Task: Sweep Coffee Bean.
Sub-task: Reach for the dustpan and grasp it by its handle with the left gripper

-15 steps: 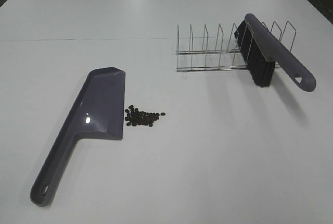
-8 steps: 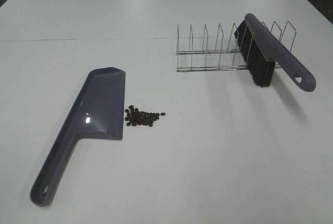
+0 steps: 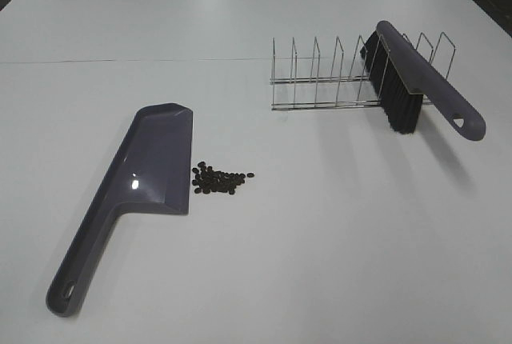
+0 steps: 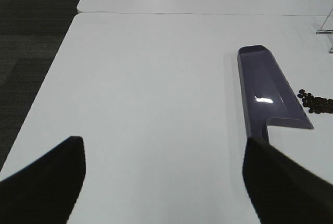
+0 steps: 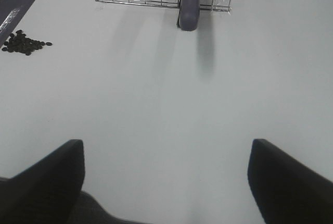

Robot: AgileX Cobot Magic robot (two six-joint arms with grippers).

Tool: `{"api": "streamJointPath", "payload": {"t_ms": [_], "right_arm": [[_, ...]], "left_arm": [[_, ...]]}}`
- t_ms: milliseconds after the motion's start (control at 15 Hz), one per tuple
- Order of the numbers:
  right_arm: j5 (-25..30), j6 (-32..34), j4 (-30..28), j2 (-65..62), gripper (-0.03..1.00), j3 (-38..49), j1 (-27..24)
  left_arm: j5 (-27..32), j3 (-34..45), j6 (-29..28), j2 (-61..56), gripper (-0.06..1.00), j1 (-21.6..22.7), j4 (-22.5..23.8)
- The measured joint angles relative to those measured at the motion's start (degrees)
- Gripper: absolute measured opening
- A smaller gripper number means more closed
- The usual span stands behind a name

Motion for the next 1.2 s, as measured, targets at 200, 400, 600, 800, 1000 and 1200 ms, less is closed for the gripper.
{"api": "streamJointPath", "payload": {"t_ms": [200,400,600,800,1000,1200], "right_arm": [[0.0,0.0,0.0,0.0,0.75,0.0,0.0],[0.0,0.0,0.0,0.0,0.75,0.0,0.0],[0.0,0.0,0.0,0.0,0.75,0.0,0.0],[0.0,0.0,0.0,0.0,0.75,0.0,0.0],[0.0,0.0,0.0,0.0,0.75,0.0,0.0],[0.0,0.0,0.0,0.0,0.75,0.0,0.0]], "left_arm": [[-0.1,0.0,0.6,3.7,0.76,0.0,-0.1],[-0.3,0.0,2.6,10.0,0.76,0.0,-0.7],[-0.4,0.1,3.0,24.4,0.76,0.0,-1.1],[-0.5,0.1,3.0,34.1,0.76,0.0,-1.1],[-0.6,0.1,3.0,44.7,0.76,0.0,-1.3],[-2.8,-5.0,3.0,56.0,0.76,0.0,-1.9]]}}
